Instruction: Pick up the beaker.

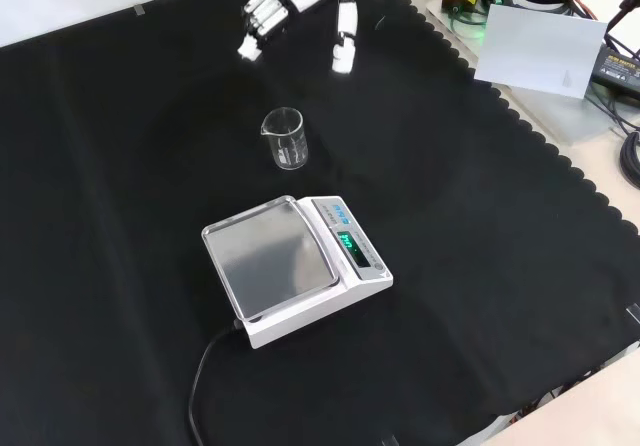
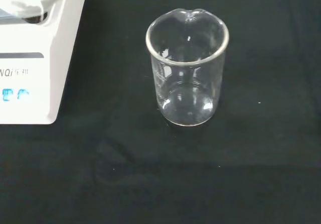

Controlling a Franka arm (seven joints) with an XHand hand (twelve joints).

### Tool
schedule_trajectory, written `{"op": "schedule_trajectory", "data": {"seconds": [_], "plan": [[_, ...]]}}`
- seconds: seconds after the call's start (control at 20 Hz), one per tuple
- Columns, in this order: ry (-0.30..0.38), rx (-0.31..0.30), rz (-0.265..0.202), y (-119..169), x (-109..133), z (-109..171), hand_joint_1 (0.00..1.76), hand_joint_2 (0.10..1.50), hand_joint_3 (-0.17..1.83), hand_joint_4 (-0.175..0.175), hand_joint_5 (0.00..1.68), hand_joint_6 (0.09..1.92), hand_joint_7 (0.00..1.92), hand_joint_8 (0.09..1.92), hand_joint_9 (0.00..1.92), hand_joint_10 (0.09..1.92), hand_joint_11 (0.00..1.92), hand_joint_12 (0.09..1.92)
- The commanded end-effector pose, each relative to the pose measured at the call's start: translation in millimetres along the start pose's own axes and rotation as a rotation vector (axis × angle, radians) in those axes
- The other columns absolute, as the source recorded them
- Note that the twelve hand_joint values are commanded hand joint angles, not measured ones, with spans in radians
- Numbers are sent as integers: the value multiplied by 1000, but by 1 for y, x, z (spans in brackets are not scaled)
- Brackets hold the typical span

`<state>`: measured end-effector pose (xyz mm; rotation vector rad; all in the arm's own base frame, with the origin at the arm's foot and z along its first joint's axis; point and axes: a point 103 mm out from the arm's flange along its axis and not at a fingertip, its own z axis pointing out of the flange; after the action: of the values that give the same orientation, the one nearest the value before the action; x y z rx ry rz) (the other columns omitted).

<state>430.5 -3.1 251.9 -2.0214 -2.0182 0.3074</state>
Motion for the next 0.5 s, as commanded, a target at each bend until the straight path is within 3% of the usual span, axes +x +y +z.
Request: {"op": "schedule_trajectory", "data": {"seconds": [0.05, 0.5], "plan": [[-6, -18, -25, 40, 18, 8, 661, 644, 46, 17, 26, 87, 0, 613, 101, 932, 0, 1426], [3, 14, -1, 71, -8, 43, 626, 629, 30, 23, 0, 87, 0, 486, 57, 934, 0, 1389]]}}
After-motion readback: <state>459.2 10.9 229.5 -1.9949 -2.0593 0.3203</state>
